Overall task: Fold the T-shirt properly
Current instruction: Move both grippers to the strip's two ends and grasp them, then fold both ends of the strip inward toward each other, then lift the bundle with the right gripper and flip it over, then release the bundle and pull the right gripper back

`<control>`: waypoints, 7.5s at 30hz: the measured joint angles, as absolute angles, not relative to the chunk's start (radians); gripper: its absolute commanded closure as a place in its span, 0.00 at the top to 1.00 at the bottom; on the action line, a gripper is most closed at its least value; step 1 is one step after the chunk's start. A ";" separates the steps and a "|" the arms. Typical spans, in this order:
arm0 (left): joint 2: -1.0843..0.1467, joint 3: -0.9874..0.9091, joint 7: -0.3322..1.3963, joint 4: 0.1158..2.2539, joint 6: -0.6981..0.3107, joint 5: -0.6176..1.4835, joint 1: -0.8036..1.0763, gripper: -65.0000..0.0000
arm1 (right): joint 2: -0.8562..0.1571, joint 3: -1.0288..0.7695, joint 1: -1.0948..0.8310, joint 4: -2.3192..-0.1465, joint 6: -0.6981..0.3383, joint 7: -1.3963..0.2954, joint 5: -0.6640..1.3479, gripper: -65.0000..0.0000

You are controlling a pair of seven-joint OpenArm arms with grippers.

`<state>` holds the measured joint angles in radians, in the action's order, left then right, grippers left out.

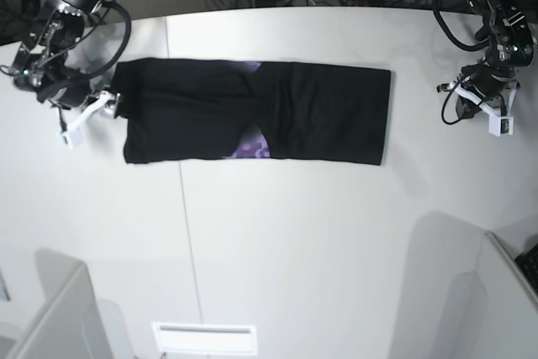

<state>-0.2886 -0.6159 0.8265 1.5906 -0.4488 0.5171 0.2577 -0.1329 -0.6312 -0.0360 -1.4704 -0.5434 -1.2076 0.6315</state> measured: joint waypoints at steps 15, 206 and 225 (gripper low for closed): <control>-0.286 -0.607 0.739 1.470 -0.448 0.509 0.229 0.00 | -0.119 -0.514 -0.048 -1.385 -0.551 -1.151 0.789 0.56; -0.252 -0.662 0.730 1.671 -0.553 0.512 0.428 0.00 | 0.096 0.822 0.120 -1.596 0.109 -0.861 0.728 0.55; -0.218 -0.521 0.733 1.705 -0.551 0.973 0.435 0.19 | -0.244 0.377 -0.166 -1.900 0.113 -0.568 0.735 0.00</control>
